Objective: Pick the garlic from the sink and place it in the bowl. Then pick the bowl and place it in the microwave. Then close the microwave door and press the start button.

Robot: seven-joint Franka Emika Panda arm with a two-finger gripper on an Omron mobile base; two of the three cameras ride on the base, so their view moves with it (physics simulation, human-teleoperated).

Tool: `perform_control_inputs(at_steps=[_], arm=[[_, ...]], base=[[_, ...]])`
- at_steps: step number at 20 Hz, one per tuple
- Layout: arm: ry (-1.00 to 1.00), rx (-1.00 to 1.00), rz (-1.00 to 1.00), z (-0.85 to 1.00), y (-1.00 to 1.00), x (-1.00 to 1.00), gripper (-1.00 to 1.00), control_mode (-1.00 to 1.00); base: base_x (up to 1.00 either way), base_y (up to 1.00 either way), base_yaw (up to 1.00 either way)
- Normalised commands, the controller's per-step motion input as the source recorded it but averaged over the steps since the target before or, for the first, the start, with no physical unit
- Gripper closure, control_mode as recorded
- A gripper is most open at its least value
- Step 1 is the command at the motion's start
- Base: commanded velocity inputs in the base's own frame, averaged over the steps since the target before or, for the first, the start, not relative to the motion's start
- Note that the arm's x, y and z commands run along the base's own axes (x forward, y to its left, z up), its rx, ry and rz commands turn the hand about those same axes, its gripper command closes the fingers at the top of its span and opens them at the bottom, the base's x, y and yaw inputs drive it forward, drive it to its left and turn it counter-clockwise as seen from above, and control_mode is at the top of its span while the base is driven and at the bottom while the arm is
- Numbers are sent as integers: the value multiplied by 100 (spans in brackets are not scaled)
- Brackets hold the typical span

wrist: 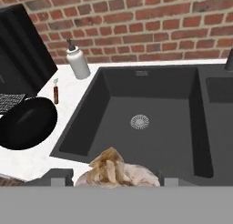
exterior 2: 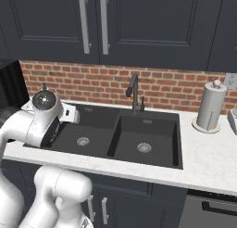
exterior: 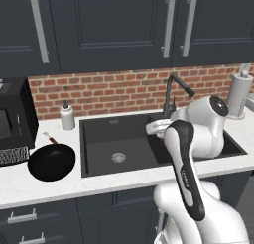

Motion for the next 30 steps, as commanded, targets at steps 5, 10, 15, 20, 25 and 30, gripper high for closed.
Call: perform_control_inputs(at_steps=[5, 10, 15, 20, 25, 30], arm=[[5, -13, 0, 27, 98, -3, 100, -100], [7, -9, 0, 0, 99, 0, 100, -100], [10, 0, 1, 0, 83, 0, 100, -100], [11, 4, 8, -3, 61, 2, 100, -100], [11, 0, 5, -20, 69, 23, 100, -100], [6, -1, 0, -28, 65, 29, 100, -100]], base=[[0, 0, 0], [0, 0, 0], [0, 0, 0], [0, 0, 0], [0, 0, 0], [0, 0, 0]])
